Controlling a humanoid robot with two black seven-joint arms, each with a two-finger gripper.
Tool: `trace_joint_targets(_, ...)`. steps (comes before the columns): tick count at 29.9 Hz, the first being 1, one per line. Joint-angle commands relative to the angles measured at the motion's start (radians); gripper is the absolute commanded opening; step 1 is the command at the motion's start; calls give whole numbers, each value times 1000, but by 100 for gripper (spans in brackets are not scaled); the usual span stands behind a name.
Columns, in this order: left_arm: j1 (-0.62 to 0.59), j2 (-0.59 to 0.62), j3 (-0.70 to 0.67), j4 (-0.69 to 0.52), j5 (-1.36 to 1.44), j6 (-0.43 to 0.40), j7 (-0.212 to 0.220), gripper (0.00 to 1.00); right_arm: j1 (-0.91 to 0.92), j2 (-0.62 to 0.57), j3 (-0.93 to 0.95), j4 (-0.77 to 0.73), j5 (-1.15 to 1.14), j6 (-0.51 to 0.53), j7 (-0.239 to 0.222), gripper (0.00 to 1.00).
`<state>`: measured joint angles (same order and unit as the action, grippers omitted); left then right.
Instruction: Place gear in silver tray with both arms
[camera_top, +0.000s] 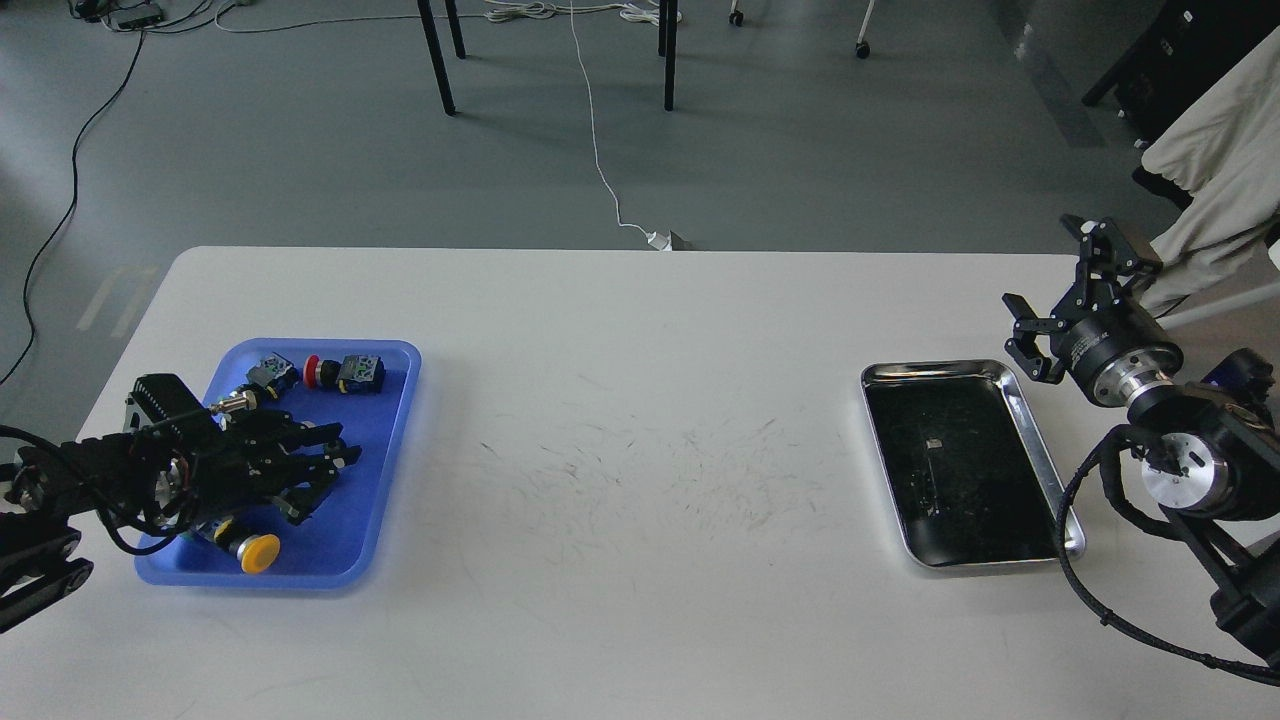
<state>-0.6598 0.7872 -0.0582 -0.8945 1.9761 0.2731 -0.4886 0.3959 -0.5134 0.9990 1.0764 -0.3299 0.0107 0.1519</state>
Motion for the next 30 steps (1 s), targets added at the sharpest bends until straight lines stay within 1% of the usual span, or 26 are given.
trace_joint_targets(1, 0, -9, 0, 2, 0, 0, 0, 35, 0, -1, 1, 0, 0, 0, 0, 99)
trace_joint_targets(11, 0, -20, 0, 31, 3, 1, 0, 30, -2, -1, 1, 0, 0, 0, 1, 99)
trace_joint_targets(30, -14, -9, -2, 35, -2, 1, 0, 35, -2, 4, 0, -1, 0, 0, 5, 99)
